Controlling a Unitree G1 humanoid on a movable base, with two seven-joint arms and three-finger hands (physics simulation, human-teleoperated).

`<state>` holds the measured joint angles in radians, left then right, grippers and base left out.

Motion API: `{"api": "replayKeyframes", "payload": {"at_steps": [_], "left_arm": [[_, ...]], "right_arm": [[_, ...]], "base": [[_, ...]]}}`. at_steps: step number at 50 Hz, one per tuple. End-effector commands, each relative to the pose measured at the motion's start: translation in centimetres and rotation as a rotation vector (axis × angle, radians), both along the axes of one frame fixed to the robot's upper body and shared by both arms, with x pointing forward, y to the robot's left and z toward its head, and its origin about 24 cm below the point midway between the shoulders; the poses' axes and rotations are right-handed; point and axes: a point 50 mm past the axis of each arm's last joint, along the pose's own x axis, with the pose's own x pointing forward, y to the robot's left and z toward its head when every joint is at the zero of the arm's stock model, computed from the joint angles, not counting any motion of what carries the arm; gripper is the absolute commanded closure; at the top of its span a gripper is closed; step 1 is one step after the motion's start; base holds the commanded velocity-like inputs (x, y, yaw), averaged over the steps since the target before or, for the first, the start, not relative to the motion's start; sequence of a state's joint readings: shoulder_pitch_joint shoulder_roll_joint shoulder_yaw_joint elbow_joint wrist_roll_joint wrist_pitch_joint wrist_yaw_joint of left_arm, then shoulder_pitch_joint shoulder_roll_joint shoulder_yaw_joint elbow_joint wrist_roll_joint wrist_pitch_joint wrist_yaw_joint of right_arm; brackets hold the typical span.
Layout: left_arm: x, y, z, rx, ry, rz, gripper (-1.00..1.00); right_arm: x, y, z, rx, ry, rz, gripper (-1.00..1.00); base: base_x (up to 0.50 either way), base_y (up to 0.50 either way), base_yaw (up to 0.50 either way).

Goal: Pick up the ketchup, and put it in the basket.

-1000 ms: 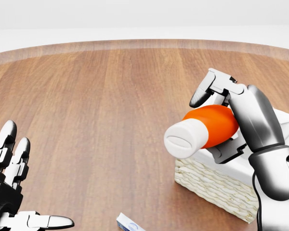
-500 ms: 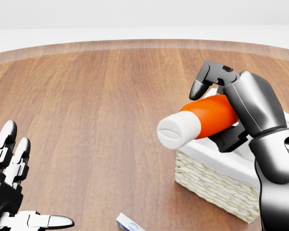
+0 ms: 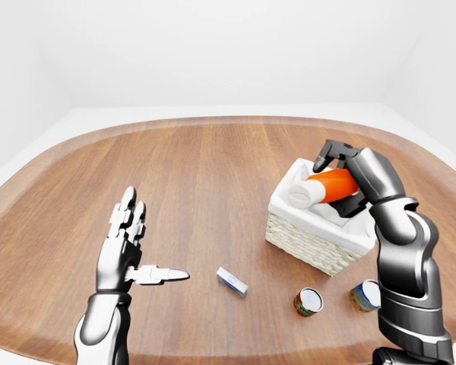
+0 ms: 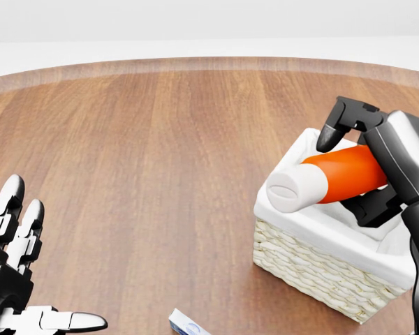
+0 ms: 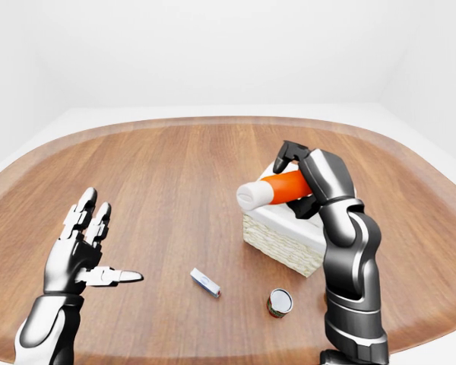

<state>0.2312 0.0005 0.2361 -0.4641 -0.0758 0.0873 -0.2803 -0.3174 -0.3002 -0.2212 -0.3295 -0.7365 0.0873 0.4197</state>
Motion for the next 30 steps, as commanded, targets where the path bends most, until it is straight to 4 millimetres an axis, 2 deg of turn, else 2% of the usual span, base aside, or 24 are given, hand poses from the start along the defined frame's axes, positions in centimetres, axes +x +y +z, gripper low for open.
{"api": "replayKeyframes", "payload": {"at_steps": [1, 13, 21, 30], "left_arm": [[-0.1, -0.1, 0.0, -0.001, 0.002, -0.001, -1.00], [-0.1, -0.2, -0.1, 0.000, 0.004, -0.003, -1.00], [-0.1, -0.2, -0.1, 0.000, 0.005, -0.007, -1.00], [-0.2, -0.2, 0.0, 0.000, 0.000, -0.007, -1.00]], "right_arm": [[-1.5, -2.5, 0.1, -0.038, 0.008, -0.094, 1.00], [-1.9, -2.9, 0.3, -0.088, 0.019, -0.124, 1.00], [-1.3, -2.7, 0.3, -0.166, 0.059, -0.146, 1.00], [-0.6, -2.5, 0.1, -0.176, 0.079, -0.151, 1.00]], "base": [[0.00, 0.00, 0.00], [0.00, 0.00, 0.00], [0.00, 0.00, 0.00], [0.00, 0.00, 0.00]]}}
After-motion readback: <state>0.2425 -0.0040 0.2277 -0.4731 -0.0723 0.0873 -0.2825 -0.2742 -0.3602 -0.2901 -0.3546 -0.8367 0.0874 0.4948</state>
